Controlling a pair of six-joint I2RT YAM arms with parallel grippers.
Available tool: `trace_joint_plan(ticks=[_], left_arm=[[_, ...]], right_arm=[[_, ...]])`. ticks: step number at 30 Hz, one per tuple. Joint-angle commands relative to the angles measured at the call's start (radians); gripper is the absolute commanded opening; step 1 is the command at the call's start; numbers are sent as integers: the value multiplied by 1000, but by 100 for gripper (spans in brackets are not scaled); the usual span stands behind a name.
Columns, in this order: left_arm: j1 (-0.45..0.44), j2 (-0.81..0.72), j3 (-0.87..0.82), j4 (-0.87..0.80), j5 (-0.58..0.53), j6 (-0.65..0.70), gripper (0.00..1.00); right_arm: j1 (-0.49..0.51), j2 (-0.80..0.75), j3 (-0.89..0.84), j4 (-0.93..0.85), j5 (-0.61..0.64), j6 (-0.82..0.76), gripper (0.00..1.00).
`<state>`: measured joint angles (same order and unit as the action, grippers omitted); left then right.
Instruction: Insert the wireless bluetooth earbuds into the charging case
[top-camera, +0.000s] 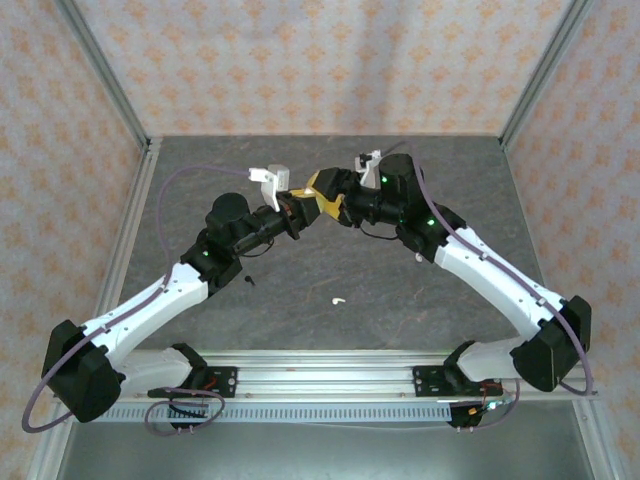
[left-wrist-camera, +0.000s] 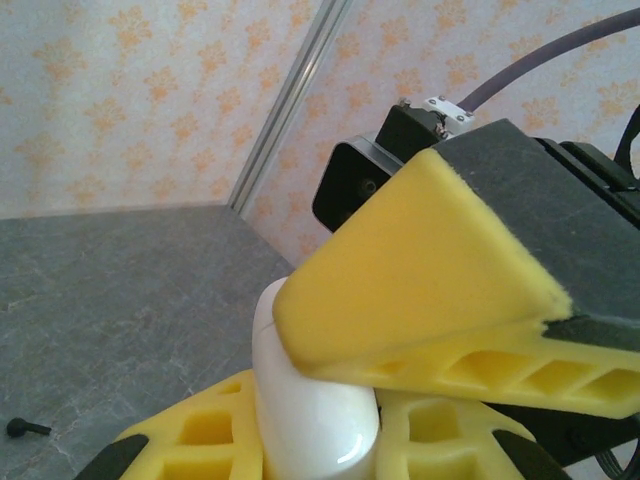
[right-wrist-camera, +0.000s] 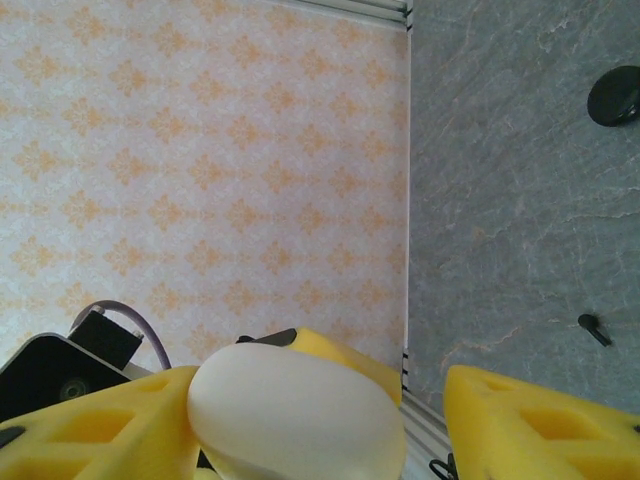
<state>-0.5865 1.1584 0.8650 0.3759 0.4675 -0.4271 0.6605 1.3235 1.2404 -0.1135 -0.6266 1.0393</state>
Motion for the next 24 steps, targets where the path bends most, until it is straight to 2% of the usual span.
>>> trace_joint_plan(ticks=[1, 5, 8, 11, 14, 16, 18, 21, 24], left_arm=[[5, -12, 35, 0, 10, 30, 4], [3, -12, 38, -22, 11, 47, 4], [2, -13, 38, -45, 11, 60, 4], [4, -18, 43, -80, 2, 76, 7], [5, -33, 52, -146, -7, 99, 22], [4, -48, 60, -201, -15, 116, 41], [7, -66, 62, -248, -27, 124, 56], [24, -101, 53, -301, -3, 123, 63], [62, -125, 43, -322, 103, 102, 63]], right_arm=[[5, 12, 40, 43, -11, 6, 60], [5, 21, 45, 38, -10, -2, 48], [5, 26, 57, 11, -3, -28, 35], [5, 27, 89, -62, 18, -88, 29], [5, 32, 143, -176, 45, -178, 26], [6, 34, 176, -246, 59, -240, 25], [5, 37, 202, -293, 69, -287, 25], [5, 39, 237, -355, 83, -357, 24], [5, 42, 265, -414, 89, -420, 24]])
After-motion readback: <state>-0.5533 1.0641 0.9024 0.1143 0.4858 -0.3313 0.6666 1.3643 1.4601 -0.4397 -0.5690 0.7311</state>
